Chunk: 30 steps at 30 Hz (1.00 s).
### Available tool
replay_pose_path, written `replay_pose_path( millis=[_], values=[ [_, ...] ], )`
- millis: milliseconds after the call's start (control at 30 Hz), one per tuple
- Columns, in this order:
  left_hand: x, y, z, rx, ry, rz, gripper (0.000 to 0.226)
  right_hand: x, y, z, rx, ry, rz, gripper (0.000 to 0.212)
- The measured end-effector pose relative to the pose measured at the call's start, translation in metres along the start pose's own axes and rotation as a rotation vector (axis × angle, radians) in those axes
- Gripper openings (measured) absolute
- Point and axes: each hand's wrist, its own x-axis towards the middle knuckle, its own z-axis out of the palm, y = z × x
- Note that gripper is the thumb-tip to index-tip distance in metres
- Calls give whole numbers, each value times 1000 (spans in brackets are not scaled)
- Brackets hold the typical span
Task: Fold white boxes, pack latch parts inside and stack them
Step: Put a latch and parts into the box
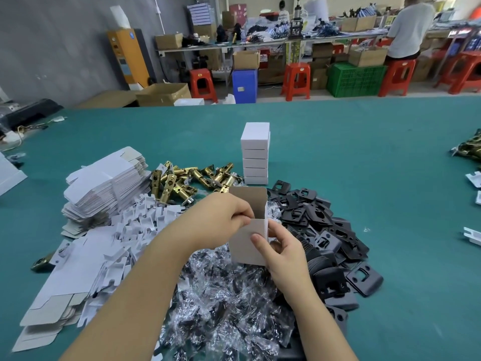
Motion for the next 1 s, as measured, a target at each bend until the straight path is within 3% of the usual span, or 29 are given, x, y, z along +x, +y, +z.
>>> replay_pose_path(
  millis=[200,367,467,567,700,833,1000],
  values=[
    [-1,-6,3,-96,11,14,15,-1,-2,-1,14,-16,3,29],
    [-3,-11,-10,-314,328,95,16,-1,-2,1,47,17,2,27],
    [-4,-24,-20,-434,464,18,23,-2,-5,2,40,42,-5,32],
    [-2,-38,-19,-276,383,-72,35,-2,-7,1,69,81,15,20],
    [0,-59,0,61,202,-180,39,-3,-7,1,79,92,23,31],
    [4,-71,31,106,141,-216,30,-4,-8,2,90,96,25,33],
    [10,-72,58,178,100,-209,38,-4,-9,2,105,89,26,33]
  ],
)
